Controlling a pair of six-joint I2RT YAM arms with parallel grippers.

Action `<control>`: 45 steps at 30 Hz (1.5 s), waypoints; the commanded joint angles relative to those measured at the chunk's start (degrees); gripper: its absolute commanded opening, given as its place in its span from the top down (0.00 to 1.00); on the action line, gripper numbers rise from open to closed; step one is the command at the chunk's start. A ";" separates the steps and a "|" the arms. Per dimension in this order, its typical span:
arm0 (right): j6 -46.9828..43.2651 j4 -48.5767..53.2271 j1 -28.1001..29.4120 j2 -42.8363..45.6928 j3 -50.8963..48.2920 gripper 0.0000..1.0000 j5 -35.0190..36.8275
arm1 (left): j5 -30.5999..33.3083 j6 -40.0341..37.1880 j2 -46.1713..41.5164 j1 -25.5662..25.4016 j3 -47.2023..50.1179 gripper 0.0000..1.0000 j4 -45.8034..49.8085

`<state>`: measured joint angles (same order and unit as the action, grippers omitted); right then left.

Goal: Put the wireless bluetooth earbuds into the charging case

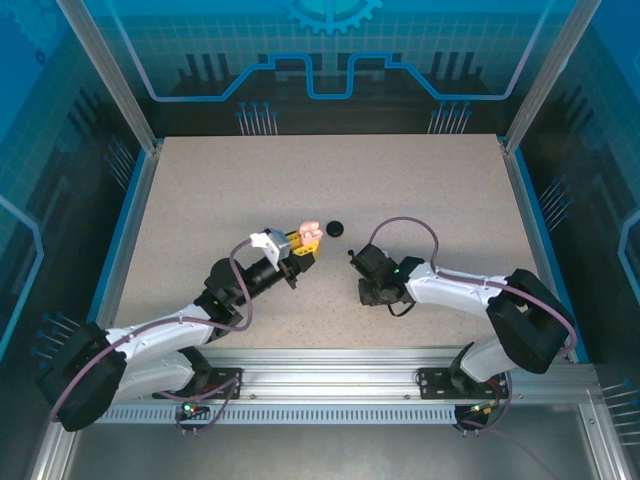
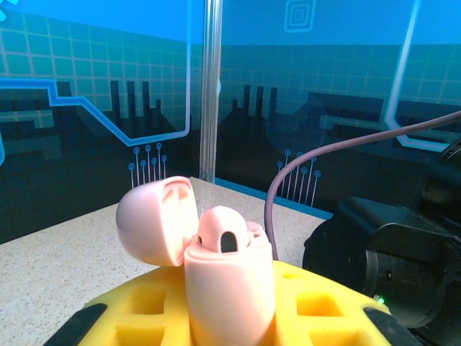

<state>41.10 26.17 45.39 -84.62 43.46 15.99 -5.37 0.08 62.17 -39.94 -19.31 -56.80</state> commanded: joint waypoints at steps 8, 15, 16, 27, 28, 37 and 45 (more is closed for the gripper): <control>0.12 0.98 0.50 -4.02 1.94 0.64 1.33 | 0.66 -1.15 -1.25 -0.57 0.83 1.00 -0.35; 0.24 0.37 0.48 -5.90 2.55 0.68 1.33 | 0.44 -1.57 -1.19 -0.63 1.02 1.00 -0.46; 0.45 0.34 0.50 -5.97 2.54 0.69 1.28 | 0.49 -1.76 -1.18 -0.56 1.01 1.00 -0.51; 1.76 -0.33 0.49 -5.49 1.02 0.73 0.63 | 0.51 -2.45 -1.10 -0.59 1.05 1.00 -0.59; 2.03 -0.33 0.49 -5.34 0.77 0.74 0.62 | 0.52 -2.44 -1.10 -0.52 1.12 1.00 -0.60; 3.35 -1.12 0.58 -2.91 -0.49 0.85 0.01 | 0.44 -2.58 -0.84 -0.52 0.99 1.00 -0.85; 4.07 -0.70 0.27 5.63 1.60 0.85 -0.89 | 0.32 -2.88 -0.11 -0.61 0.58 1.00 -1.54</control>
<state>43.97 24.64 45.39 -82.85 43.72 15.79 -5.37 -1.63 62.15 -39.99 -18.87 -56.77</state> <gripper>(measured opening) 0.153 0.231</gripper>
